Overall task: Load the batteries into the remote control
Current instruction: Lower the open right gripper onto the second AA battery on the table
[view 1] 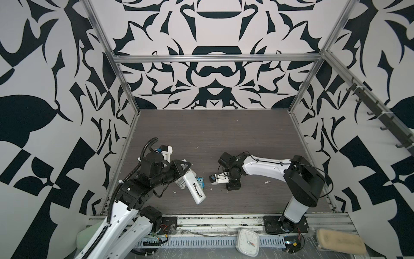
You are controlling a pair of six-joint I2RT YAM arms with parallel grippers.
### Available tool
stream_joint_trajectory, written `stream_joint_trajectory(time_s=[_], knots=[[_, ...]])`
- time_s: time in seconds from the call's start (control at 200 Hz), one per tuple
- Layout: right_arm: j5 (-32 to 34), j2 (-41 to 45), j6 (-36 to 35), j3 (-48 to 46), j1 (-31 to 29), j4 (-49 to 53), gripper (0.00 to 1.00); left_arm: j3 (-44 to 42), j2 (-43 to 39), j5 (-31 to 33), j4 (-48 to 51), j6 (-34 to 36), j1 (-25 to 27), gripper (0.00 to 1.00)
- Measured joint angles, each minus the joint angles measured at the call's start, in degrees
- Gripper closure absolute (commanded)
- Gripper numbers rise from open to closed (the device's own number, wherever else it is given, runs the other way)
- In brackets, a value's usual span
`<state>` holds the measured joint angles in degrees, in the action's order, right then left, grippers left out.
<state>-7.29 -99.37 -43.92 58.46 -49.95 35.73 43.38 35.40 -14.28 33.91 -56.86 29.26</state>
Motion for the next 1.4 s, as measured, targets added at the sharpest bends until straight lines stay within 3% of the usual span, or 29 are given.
stream_joint_trajectory(time_s=[0.24, 0.585, 1.145, 1.4], knots=[[0.11, -0.13, 0.52, 0.09, 0.00, -0.98, 0.66, 0.00, -1.38, 0.22, 0.00, -0.76, 0.00, 1.00], [0.26, -2.56, 4.13, 2.93, 0.00, -0.15, 0.75, -0.20, 0.85, -0.11, -0.72, -1.05, 0.00, 1.00], [0.28, -5.07, 14.23, 6.32, 2.97, 1.31, 0.77, -0.87, 3.87, -0.13, -3.85, -0.55, 0.00, 1.00], [0.72, -5.03, 19.89, 6.34, 3.02, 1.68, 0.64, -1.60, 4.85, -0.13, -4.94, -0.20, 0.00, 1.00]])
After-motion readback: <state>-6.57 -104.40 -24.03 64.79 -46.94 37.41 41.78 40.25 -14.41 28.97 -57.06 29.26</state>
